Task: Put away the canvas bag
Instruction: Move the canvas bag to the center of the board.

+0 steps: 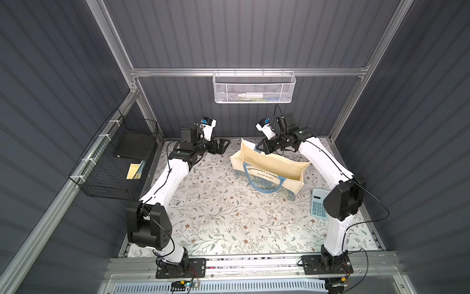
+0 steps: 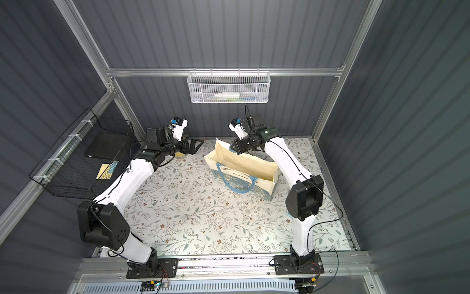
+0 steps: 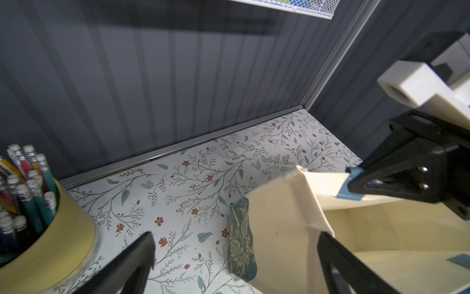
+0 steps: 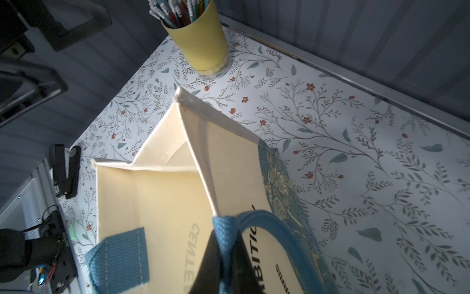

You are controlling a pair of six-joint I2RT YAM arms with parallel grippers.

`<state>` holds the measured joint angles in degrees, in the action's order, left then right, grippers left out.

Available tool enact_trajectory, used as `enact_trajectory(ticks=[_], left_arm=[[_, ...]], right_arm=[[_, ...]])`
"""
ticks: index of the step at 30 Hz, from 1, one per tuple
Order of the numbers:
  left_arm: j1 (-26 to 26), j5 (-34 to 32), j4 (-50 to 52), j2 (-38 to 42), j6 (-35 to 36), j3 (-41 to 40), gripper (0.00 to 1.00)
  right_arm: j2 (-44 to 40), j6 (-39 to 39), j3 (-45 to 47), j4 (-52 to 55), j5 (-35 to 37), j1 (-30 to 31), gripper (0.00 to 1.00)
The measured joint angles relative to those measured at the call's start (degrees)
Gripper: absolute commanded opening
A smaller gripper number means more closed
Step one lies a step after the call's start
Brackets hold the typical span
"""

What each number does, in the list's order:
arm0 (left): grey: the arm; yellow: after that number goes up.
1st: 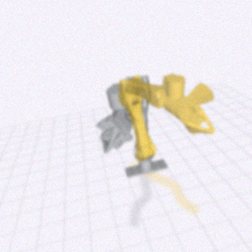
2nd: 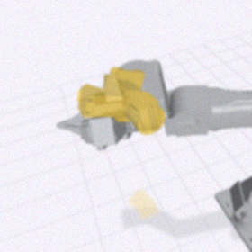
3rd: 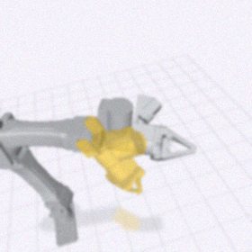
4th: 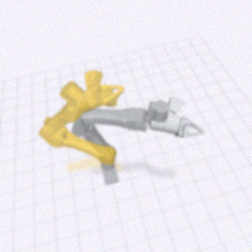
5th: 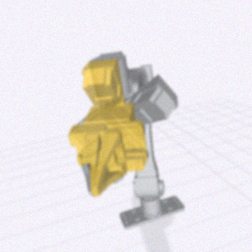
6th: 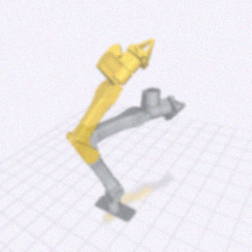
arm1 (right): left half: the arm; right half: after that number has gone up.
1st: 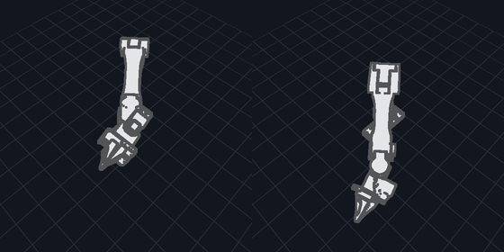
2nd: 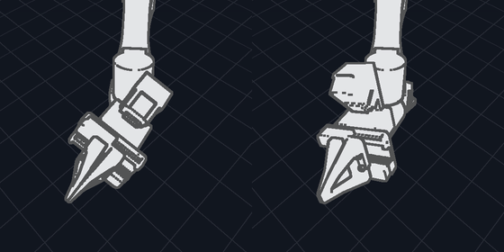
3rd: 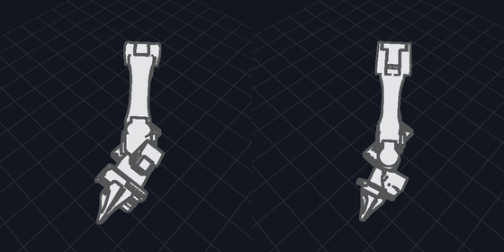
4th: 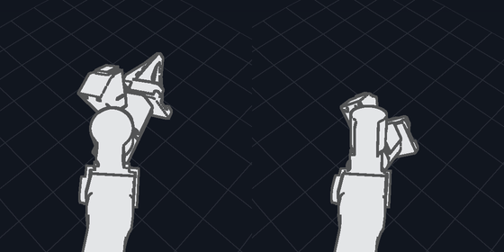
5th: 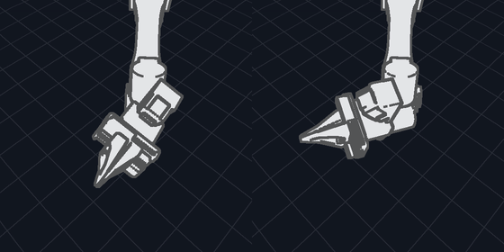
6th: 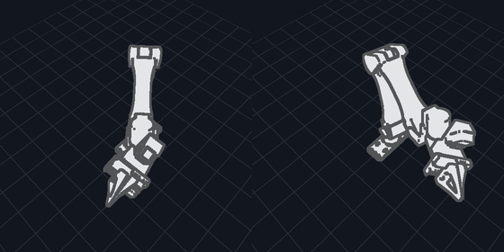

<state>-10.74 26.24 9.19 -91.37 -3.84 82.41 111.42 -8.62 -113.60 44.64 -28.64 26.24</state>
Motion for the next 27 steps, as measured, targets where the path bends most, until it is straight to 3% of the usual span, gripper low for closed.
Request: enact_trajectory(ticks=[13,22,27], left_arm=[[0.00,-2.34,1.38,3.26,-0.98,-0.07,1.00],[0.00,-2.38,1.99,9.33,-0.92,-5.31,1.00],[0.00,-2.62,2.25,11.91,-0.92,-7.85,1.00]], right_arm=[[-2.91,-0.83,6.49,1.07,-13.73,2.01,0.00],[-5.01,-1.92,8.11,2.62,-14.93,5.16,0.03],[-4.94,-2.08,8.20,3.39,-11.72,6.34,0.06]])
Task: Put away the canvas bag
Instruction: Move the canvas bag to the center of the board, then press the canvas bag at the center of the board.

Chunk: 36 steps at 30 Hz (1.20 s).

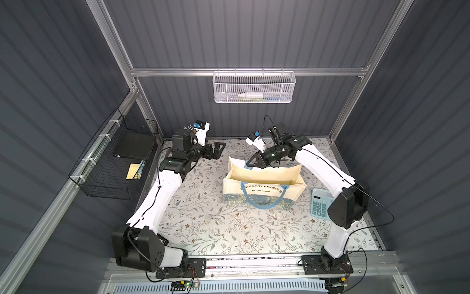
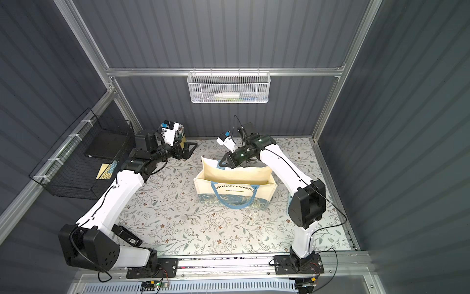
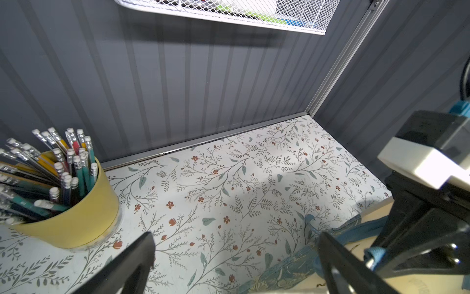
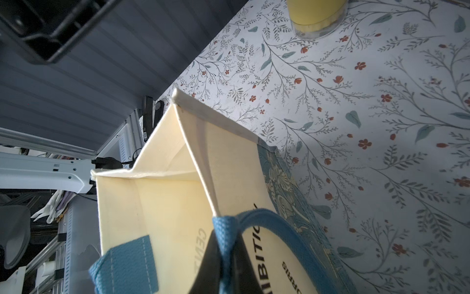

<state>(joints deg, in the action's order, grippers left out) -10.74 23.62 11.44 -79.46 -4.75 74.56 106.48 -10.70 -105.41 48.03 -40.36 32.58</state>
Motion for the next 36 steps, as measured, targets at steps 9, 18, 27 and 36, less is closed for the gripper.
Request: enact_trajectory(ticks=[9,18,27,36], left_arm=[[0.00,-1.81,0.81,1.22,0.22,-3.67,1.00],[0.00,-2.32,0.81,1.25,0.17,-3.67,1.00],[0.04,-0.59,1.11,10.73,-1.11,-10.91,1.00],[0.04,8.57,3.02,27.47,-2.16,-23.15,1.00]], right_arm=[[1.57,-0.37,0.00,0.17,4.68,2.99,0.26],[1.62,-0.57,-0.15,-0.02,8.76,2.95,0.66],[1.81,-0.98,-4.90,-0.61,9.55,2.89,0.67],[5.03,0.70,-5.29,-1.84,8.04,2.89,0.51]])
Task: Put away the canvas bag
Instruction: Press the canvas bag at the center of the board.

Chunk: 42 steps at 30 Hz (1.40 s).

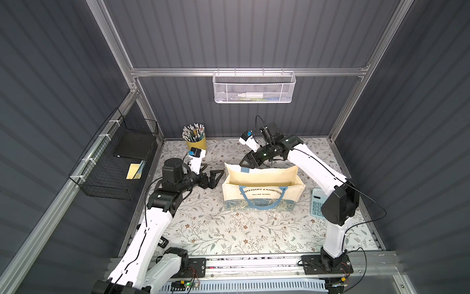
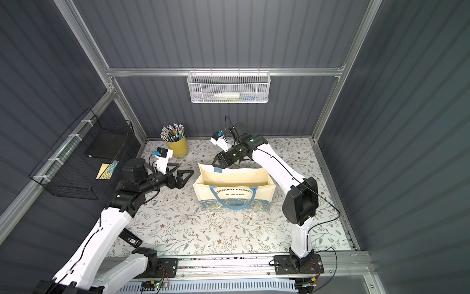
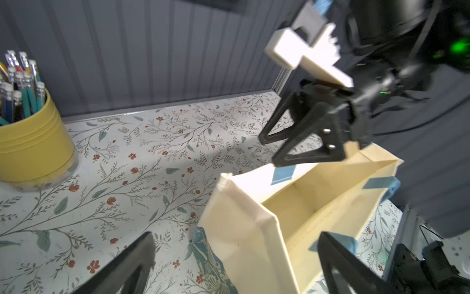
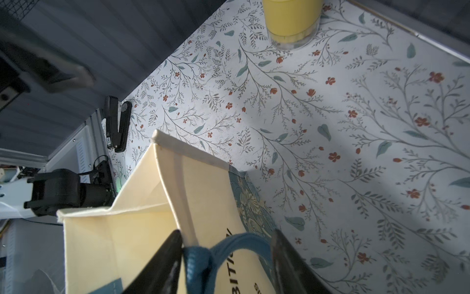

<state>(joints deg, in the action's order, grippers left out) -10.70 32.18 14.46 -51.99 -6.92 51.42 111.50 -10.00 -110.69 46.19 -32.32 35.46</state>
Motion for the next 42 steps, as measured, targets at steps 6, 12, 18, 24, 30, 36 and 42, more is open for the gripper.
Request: enact_trajectory(ticks=[6,12,18,24,30,36,42], left_arm=[[0.00,4.37,1.42,11.30,0.07,-3.78,0.99],[-0.04,8.68,5.27,7.65,1.88,-6.51,0.98],[-0.04,8.70,8.13,4.00,7.13,-9.88,0.98],[-0.04,5.81,5.79,-0.48,12.61,-9.88,0.99],[-0.04,1.77,1.40,-3.58,18.47,-9.88,0.99],[-0.04,1.77,-7.13,-4.92,24.28,-11.74,1.00],[-0.04,5.44,-12.00,-6.60,32.52,-13.09,1.00]], right_arm=[[0.79,0.70,-0.22,-0.37,-1.01,0.37,0.47],[0.50,0.35,-0.22,-0.66,-1.33,1.77,0.28],[0.50,0.44,-0.50,-0.55,-1.55,3.93,0.19],[0.57,0.17,-0.98,-0.33,-1.84,5.33,0.00],[0.57,-0.11,-0.98,-0.31,-2.19,5.35,0.00],[0.57,-0.87,-0.66,-0.35,-3.21,5.25,0.00],[0.57,-2.03,0.15,-0.31,-6.51,5.14,0.00]])
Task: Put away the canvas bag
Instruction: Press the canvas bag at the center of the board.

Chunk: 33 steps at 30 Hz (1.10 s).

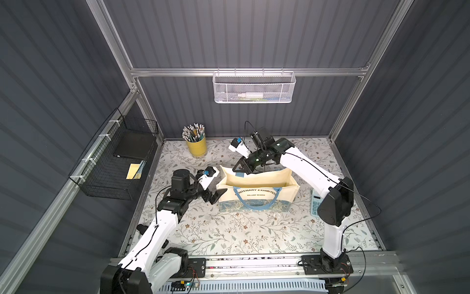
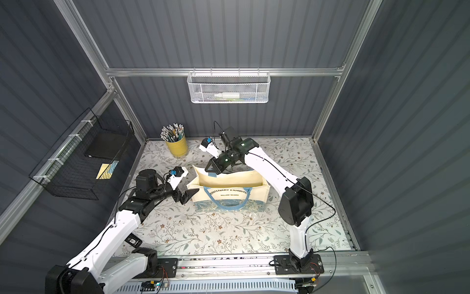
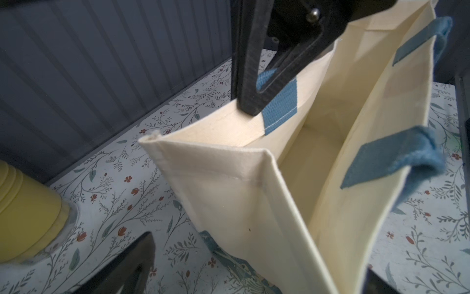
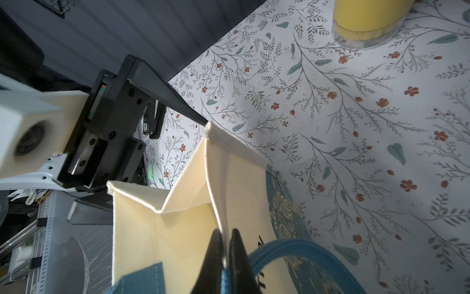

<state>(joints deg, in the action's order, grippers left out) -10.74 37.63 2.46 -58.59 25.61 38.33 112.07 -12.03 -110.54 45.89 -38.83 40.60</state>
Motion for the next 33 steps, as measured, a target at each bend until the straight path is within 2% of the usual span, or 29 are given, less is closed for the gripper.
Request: enact_trajectory(ticks=[4,9,16,26,28,33], left_arm=[[0.00,1.01,-1.88,-0.76,4.37,-0.35,1.00],[0.00,0.28,-5.20,-1.62,6.62,-0.92,1.00],[0.00,0.50,-7.54,-4.46,7.06,-0.83,1.00],[0.00,6.88,-9.49,-8.44,6.45,2.60,0.98],[0.00,8.44,-9.11,-9.07,6.32,4.07,0.90],[-0.02,13.38,-5.68,-10.54,7.61,8.48,0.62]], right_arm=[[-0.02,-0.66,0.87,-0.02,-2.21,0.00,0.00],[-0.24,-1.49,1.86,0.07,-4.35,0.02,0.00],[-0.39,-2.14,2.58,0.33,-6.05,0.02,0.00],[-0.42,-2.56,2.58,0.72,-7.21,0.07,0.00],[-0.39,-2.56,2.58,0.72,-7.21,0.13,0.00],[-0.42,-2.54,2.58,0.70,-6.67,0.28,0.00]])
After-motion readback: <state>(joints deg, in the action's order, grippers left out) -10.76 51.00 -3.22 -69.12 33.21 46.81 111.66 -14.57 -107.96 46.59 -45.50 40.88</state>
